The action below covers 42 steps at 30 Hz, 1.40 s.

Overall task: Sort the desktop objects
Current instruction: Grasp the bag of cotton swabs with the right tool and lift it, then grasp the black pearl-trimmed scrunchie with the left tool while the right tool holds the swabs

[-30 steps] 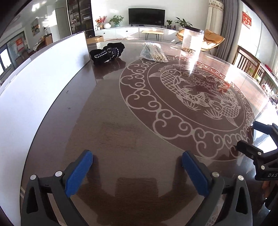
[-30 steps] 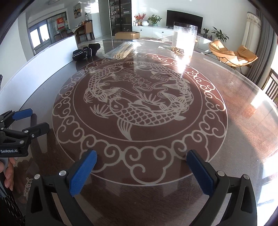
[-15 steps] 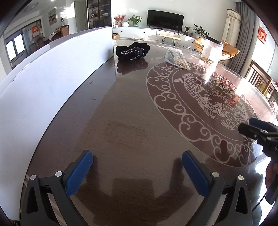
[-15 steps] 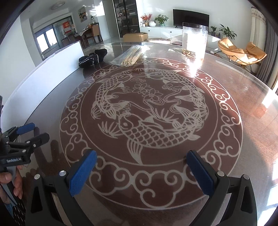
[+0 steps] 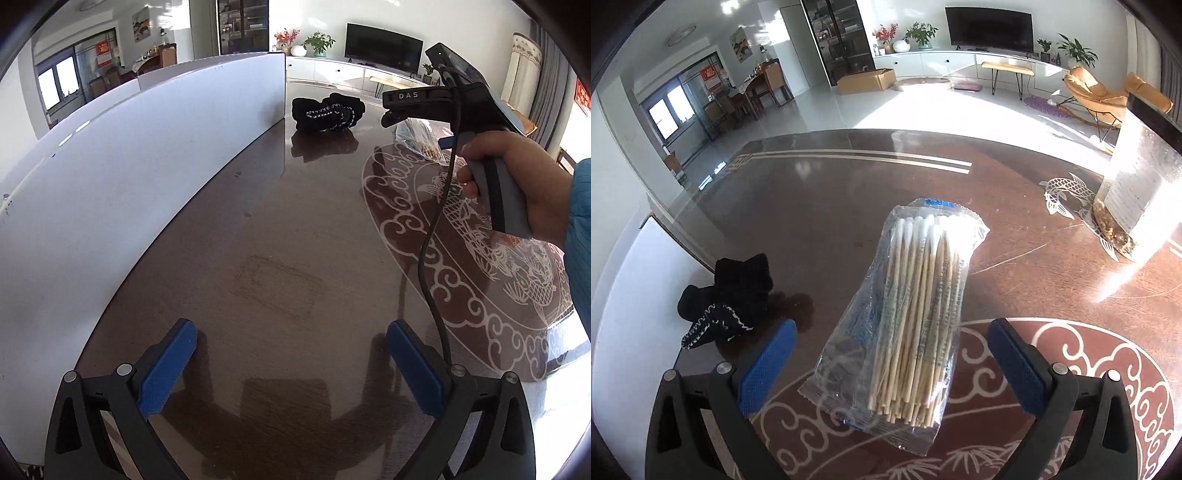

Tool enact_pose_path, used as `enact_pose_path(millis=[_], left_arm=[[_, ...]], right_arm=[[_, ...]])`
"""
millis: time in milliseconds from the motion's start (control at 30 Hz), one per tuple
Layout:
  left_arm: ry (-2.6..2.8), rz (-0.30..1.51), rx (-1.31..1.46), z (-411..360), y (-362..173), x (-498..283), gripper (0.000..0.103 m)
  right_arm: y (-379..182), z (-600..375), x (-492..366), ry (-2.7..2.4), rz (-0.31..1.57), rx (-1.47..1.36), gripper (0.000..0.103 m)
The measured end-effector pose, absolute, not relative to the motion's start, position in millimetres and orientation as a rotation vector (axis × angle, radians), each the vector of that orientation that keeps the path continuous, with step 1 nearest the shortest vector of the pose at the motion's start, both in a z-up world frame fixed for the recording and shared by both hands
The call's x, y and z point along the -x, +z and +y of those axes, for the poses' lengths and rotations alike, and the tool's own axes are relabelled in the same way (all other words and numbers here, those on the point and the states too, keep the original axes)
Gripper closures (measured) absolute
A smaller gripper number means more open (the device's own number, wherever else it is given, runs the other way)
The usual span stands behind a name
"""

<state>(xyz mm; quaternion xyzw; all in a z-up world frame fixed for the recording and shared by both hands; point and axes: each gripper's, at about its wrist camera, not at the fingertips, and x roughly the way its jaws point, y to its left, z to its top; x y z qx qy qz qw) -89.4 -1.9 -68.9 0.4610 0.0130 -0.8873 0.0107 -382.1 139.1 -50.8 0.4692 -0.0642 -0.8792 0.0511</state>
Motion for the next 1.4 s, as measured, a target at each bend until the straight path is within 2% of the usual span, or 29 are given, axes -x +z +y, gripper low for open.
enact_pose_path(millis=[33,100,133,167,333,467,633,800,867,1000,1167,1400], left_arm=[[-2.775,0.033,-1.442,0,-69,89,0.0],[-2.778,0.017,-1.447,2,-69,89,0.0],[-2.778,0.015,-1.448,2,-69,89,0.0],[-2.778,0.017,-1.448,2,-69,89,0.0],[-2.781,0.01,-1.45,3,-69,89,0.0],[-2.782,-0.001,-1.455,4,-69,89,0.0],[-2.824,-0.05,-1.488,12,-70,94,0.0],[-2.905,-0.425,-1.558,47,-49,147,0.0],[-2.944,-0.501,-1.513,56,-29,181,0.0],[-2.994,-0.591,-1.441,74,-7,252,0.0],[-2.981,-0.853,-1.348,105,-22,315,0.0],[-3.009,-0.594,-1.48,82,-61,363,0.0]], right_arm=[[-54,133,387,-2.689,-0.134,-1.445,0.002],[-53,124,389,-2.729,-0.011,-1.443,0.02],[-51,123,386,-2.745,0.023,-1.422,0.046],[-49,124,383,-2.749,0.036,-1.413,0.066],[-48,153,326,-2.707,-0.002,-1.376,0.067],[-50,189,229,-2.723,0.073,-1.339,0.067],[-51,238,112,-2.766,0.002,-1.348,0.067],[-49,262,72,-2.8,-0.128,-1.325,0.067],[-49,264,69,-2.795,-0.16,-1.319,0.067],[-50,257,68,-2.808,-0.106,-1.331,0.066],[-51,254,65,-2.812,-0.054,-1.341,0.063],[-51,254,64,-2.816,-0.038,-1.345,0.063]])
